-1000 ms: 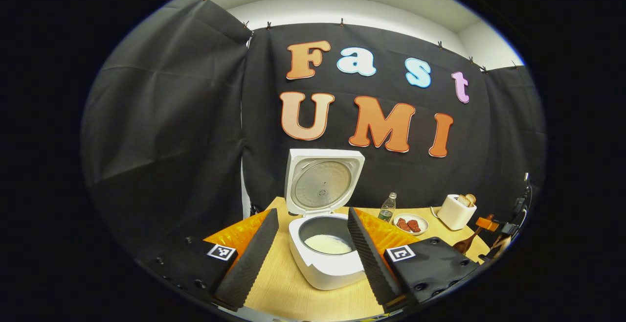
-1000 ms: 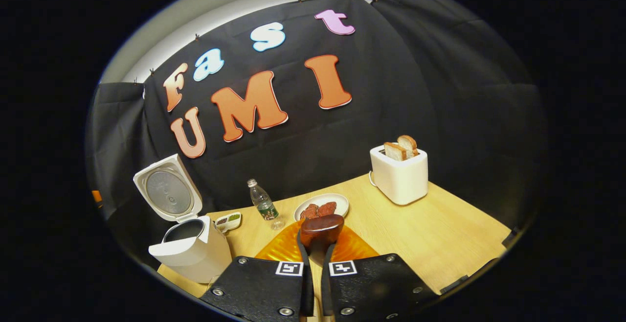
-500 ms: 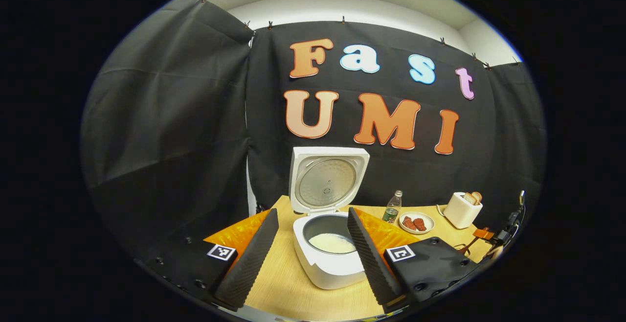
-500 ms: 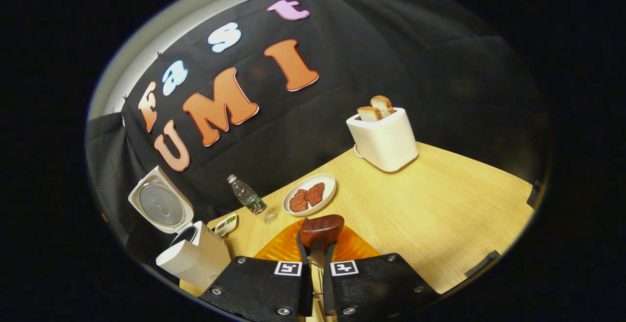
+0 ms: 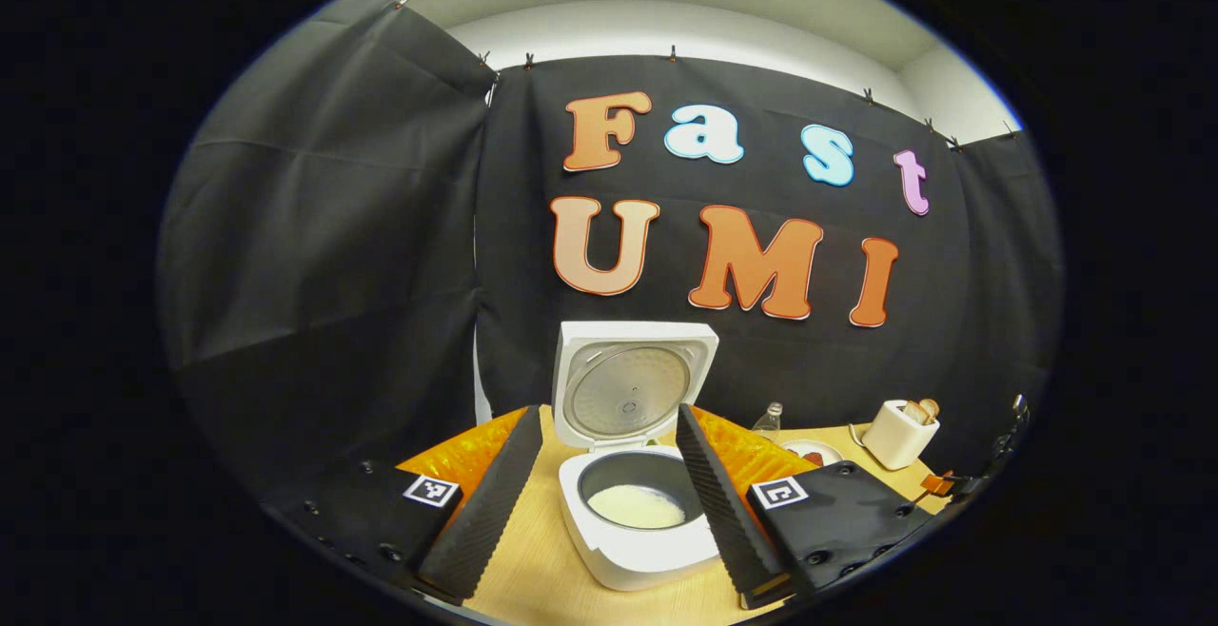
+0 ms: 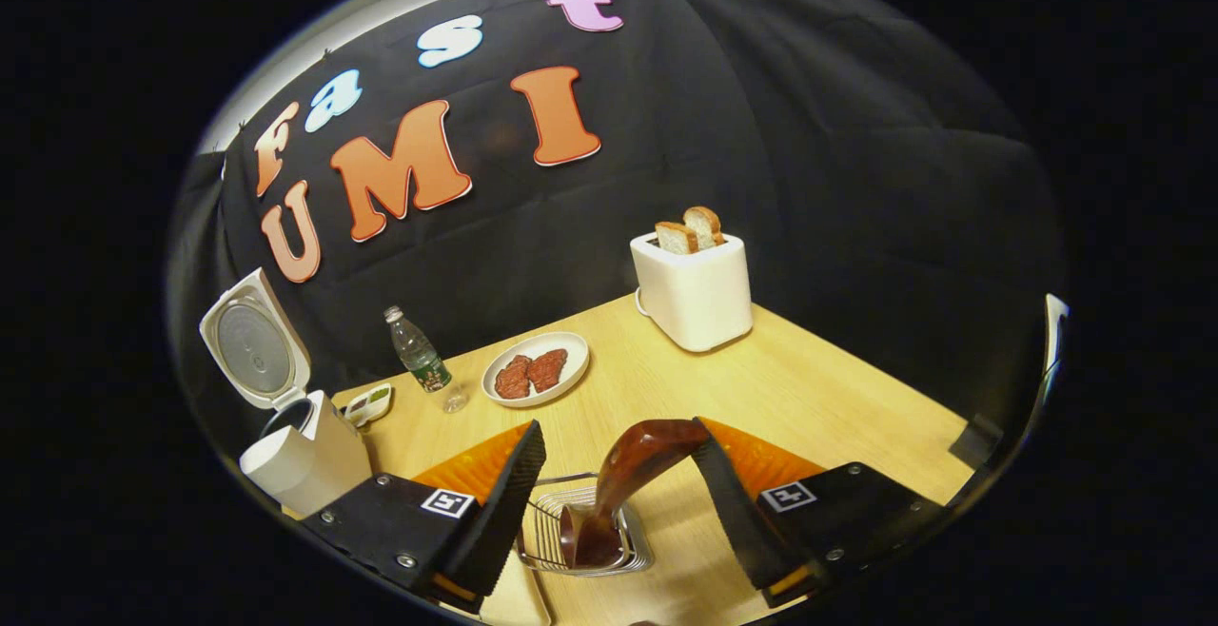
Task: Close the left gripper, press the button to open the rice cooker; take a wooden spoon from the chopstick holder with the right hand, scoop a spoonful of rice and pour it into the rice cooker, then put the wooden spoon back into the chopstick holder.
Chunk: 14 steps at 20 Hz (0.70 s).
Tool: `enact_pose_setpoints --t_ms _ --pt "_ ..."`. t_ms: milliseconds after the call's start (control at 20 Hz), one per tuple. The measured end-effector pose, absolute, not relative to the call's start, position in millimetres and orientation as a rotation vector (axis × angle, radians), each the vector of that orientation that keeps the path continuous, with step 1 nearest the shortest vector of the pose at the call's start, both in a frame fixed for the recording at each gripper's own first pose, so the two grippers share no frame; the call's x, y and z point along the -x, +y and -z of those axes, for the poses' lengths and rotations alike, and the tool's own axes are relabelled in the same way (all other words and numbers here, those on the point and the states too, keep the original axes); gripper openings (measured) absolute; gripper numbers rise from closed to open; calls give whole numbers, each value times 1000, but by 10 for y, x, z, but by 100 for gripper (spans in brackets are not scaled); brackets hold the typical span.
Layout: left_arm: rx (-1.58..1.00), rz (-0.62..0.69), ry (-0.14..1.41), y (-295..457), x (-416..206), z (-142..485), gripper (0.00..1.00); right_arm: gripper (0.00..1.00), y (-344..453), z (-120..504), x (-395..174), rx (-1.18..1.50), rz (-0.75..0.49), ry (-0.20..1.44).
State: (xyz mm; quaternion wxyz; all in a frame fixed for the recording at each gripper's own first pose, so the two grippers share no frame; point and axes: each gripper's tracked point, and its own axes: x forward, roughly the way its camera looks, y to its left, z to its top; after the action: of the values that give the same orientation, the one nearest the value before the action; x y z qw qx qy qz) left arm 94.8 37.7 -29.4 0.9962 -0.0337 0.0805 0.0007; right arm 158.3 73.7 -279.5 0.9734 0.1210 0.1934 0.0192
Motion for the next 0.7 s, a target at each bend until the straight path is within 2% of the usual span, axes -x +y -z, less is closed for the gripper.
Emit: enact_pose_setpoints --t_ms 100,200,250,400,500,700 --pt "61 5 146 338 -1136 207 96 95 682 2658 -1552 -205 -25 370" --pt "56 15 110 269 -1361 43 96 95 646 2558 -1503 -197 -27 365" --pt "49 16 92 244 -1471 -31 99 95 636 2510 -1489 -198 -26 365" --pt "46 28 48 130 -1848 -238 93 95 553 2414 -1452 -195 -8 356" --pt "28 36 33 59 -2114 -320 99 95 490 2372 -1418 -197 8 349" --pt "-8 46 26 -76 -2605 -390 99 95 346 2313 -1328 -204 37 341"
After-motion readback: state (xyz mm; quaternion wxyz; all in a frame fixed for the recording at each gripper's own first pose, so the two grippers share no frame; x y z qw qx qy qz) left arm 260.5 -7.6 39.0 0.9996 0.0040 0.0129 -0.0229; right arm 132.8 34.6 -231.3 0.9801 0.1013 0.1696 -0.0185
